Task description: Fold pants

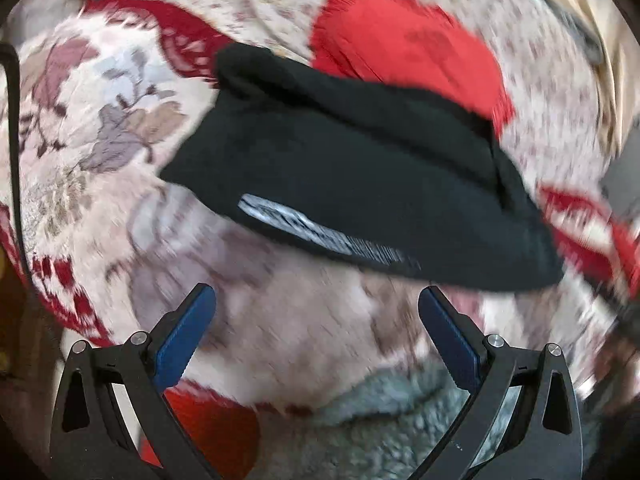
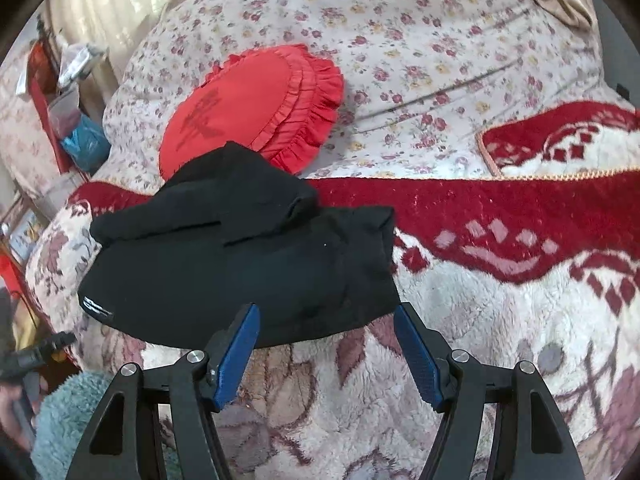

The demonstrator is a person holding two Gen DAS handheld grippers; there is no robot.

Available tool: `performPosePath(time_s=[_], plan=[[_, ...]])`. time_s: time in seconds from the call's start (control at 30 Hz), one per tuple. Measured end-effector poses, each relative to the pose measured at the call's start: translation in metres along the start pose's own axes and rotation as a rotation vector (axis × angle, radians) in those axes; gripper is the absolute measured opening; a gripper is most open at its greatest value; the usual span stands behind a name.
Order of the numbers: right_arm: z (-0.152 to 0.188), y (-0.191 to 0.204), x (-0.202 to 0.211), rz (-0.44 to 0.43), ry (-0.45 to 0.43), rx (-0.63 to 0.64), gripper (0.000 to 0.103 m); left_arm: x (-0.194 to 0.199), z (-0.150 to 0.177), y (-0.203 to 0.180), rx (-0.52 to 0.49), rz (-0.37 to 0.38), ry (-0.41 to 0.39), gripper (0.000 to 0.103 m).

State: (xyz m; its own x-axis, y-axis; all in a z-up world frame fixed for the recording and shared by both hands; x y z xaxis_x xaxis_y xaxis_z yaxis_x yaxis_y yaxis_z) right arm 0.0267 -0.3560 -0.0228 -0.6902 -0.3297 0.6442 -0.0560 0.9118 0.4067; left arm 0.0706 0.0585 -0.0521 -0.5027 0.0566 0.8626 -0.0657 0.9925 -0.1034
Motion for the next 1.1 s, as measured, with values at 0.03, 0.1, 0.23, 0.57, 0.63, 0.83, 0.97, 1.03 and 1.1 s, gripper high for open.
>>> performPosePath(time_s=[0.03,0.1,0.23,0.57,0.63,0.83,0.97,1.03,1.1], plan=[[0.0,-0.002,0.001,-0.003,-0.001,-0.008,0.068,-0.001,-0.01,0.012,0.044,0.024,0.01,0.102],[-0.001,-0.003,0.003,-0.007,-0.01,-0.015,0.068,-0.002,-0.027,0.04,0.165,0.127,0.027,0.102],[0.0,-0.002,0.001,-0.018,-0.002,-0.02,0.068,-0.018,-0.041,0.076,0.393,0.31,0.146,0.102],[0.001,-0.005,-0.001,-0.008,0.007,-0.039,0.068,-0.069,-0.075,0.072,0.53,0.517,0.19,0.102],[0.0,-0.008,0.001,-0.01,0.001,-0.05,0.068,-0.069,-0.083,0.076,0.525,0.543,0.125,0.102],[0.0,-0.027,0.007,-0.076,-0.037,-0.193,0.068,-0.066,-0.087,0.082,0.484,0.629,0.037,0.1],[0.007,-0.056,0.008,-0.184,-0.064,-0.437,0.068,-0.068,-0.082,0.082,0.464,0.562,0.034,0.086],[0.013,-0.071,0.01,-0.277,-0.093,-0.592,0.068,-0.069,-0.081,0.077,0.424,0.503,0.036,0.077],[0.019,-0.082,0.011,-0.345,-0.124,-0.705,0.068,-0.07,-0.081,0.073,0.388,0.46,0.028,0.069]])
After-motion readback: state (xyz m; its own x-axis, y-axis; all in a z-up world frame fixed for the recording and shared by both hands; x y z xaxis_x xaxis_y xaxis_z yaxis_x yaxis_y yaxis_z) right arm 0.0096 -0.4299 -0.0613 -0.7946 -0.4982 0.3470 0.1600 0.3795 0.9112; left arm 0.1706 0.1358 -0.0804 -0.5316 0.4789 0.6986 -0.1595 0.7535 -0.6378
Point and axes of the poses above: each gripper's, at about its wrist camera, not at the fingertips, and x roughly against the way its jaws point, y to its left, z to its underside, the point moved 6 cm from there along -x, roughly the way its jaws point, and after that the axes turned 14 degrees about -z, right-handed, at the moved point
